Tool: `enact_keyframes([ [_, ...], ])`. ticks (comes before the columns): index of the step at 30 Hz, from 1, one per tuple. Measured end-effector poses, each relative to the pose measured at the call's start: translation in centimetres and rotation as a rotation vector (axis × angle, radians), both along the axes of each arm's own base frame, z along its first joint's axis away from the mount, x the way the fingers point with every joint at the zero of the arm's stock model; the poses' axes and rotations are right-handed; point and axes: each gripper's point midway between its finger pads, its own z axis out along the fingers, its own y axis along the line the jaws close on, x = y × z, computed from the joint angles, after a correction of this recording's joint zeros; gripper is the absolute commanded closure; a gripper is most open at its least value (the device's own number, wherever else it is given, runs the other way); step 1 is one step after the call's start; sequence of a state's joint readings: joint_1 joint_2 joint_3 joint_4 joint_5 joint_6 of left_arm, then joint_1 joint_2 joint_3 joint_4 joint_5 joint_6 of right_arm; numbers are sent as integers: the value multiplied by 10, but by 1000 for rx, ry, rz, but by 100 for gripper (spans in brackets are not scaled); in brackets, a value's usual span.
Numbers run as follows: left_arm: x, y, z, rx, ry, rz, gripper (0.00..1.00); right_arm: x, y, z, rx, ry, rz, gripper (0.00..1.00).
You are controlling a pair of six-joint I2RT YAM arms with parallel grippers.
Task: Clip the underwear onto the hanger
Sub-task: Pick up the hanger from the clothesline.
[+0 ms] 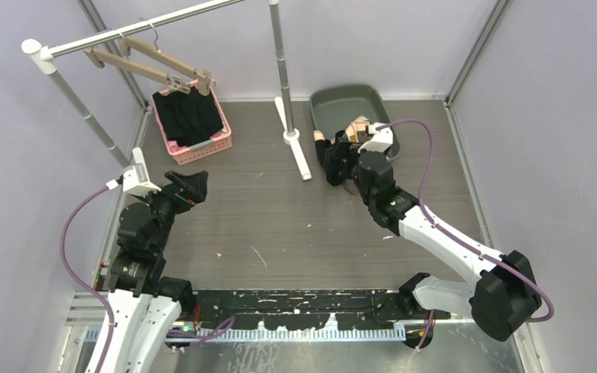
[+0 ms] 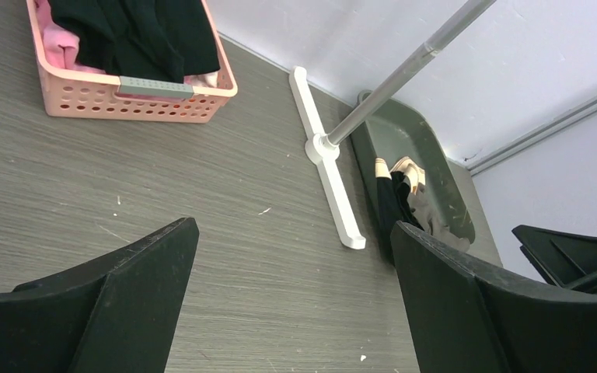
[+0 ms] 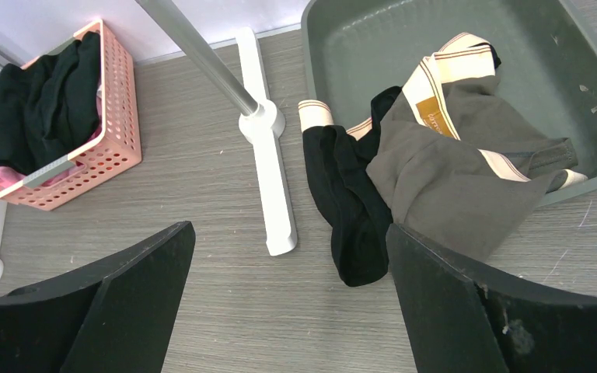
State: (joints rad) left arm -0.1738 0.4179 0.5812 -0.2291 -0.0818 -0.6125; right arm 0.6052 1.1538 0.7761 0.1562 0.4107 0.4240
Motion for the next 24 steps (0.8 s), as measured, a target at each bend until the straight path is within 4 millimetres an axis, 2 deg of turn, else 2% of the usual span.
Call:
enact_keyframes([
  [20,-6,1,9,2,-38,0,2,-1,1,2,4,-3,5,0],
  [24,-9,2,13,-1,-56,1,2,-2,0,9,16,-20,7,0],
])
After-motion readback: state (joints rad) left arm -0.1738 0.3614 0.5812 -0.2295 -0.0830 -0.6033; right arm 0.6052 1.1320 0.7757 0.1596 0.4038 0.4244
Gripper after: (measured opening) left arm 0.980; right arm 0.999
